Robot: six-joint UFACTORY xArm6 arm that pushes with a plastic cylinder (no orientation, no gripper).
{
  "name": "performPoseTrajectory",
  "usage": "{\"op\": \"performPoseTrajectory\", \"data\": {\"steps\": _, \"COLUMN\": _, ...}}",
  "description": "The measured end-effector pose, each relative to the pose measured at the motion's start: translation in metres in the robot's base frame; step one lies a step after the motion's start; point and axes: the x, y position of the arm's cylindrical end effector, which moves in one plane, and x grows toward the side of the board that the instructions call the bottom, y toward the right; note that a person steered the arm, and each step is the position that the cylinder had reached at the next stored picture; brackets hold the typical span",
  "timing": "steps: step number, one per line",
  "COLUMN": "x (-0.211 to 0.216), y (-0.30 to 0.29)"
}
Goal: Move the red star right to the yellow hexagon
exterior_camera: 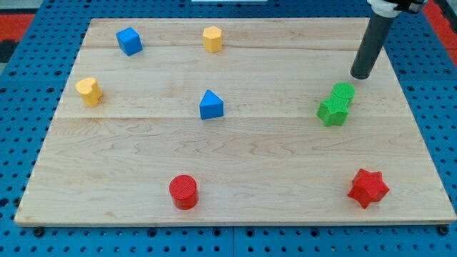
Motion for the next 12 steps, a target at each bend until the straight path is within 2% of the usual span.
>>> {"op": "performPoseTrajectory", "data": {"steps": 6, "x": -0.008, "y": -0.004}}
{"op": "performPoseTrajectory", "data": {"steps": 8, "x": -0.008, "y": -0.106}}
{"op": "performPoseTrajectory", "data": {"steps": 9, "x": 0.023, "y": -0.162}}
{"op": "performPoseTrajectory", "data": {"steps": 10, "x": 0.081, "y": -0.205}}
{"op": "performPoseTrajectory", "data": {"steps": 11, "x": 0.119, "y": -0.232}}
{"op": "performPoseTrajectory", "data": {"steps": 12, "x": 0.119, "y": -0.232}}
